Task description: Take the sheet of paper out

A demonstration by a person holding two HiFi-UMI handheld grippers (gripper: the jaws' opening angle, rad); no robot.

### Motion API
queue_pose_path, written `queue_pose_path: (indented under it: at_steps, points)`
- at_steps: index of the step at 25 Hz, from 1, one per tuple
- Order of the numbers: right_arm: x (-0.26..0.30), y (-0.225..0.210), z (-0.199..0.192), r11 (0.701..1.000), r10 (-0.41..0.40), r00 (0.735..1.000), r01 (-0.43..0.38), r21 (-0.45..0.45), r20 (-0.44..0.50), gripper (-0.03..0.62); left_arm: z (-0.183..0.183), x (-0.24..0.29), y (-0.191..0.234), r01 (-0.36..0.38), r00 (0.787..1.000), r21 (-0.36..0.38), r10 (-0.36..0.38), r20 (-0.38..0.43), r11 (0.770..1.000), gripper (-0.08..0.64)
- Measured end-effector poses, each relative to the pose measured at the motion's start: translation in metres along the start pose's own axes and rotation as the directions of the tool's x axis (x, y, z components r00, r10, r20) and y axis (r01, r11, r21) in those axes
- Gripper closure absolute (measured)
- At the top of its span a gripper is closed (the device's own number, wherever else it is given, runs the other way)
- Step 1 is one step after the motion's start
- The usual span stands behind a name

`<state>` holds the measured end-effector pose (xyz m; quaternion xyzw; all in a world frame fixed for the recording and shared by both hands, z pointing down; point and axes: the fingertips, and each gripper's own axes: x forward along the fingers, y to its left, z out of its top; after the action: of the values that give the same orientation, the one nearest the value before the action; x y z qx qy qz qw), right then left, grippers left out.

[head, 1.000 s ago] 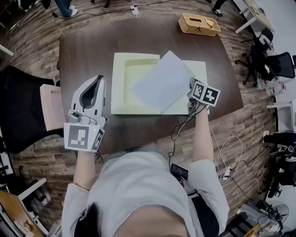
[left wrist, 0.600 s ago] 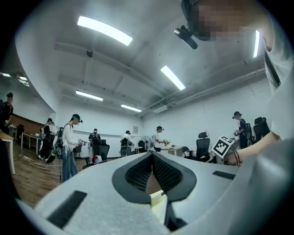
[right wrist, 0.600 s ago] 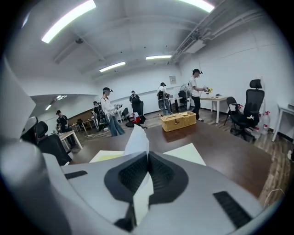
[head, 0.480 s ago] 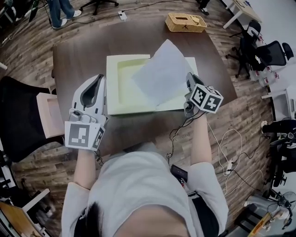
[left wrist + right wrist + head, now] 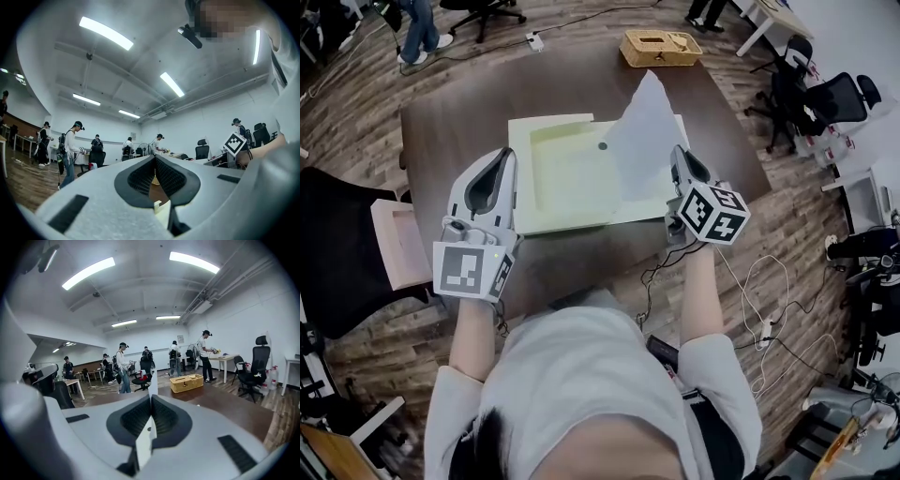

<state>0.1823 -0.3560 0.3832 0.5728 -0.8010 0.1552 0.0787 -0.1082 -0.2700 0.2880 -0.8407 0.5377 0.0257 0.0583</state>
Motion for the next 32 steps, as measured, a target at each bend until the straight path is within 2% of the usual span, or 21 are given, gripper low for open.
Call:
queue_pose_path:
  at_steps: [9,18,32]
  points:
    - [-0.032,0.021,0.019,0.995,-0.018,0.997,0.025,-0.094,0.074,0.578,0.008,0.003,-0.010,0.040,0.999,-0.005,-0.040,0.018,0.999,0.551]
    - [-0.061,0.031,0.033,0.978,-0.062,0.987,0.089,-0.187,0.146,0.578,0.014,0.007,-0.023,0.083,0.996,-0.003,-0.083,0.036,0.997,0.551]
    - [-0.098,0.046,0.047,0.972,-0.066,0.966,0.118,-0.201,0.248,0.578,0.018,0.010,-0.038,0.124,0.991,0.002,-0.124,0.042,0.992,0.551]
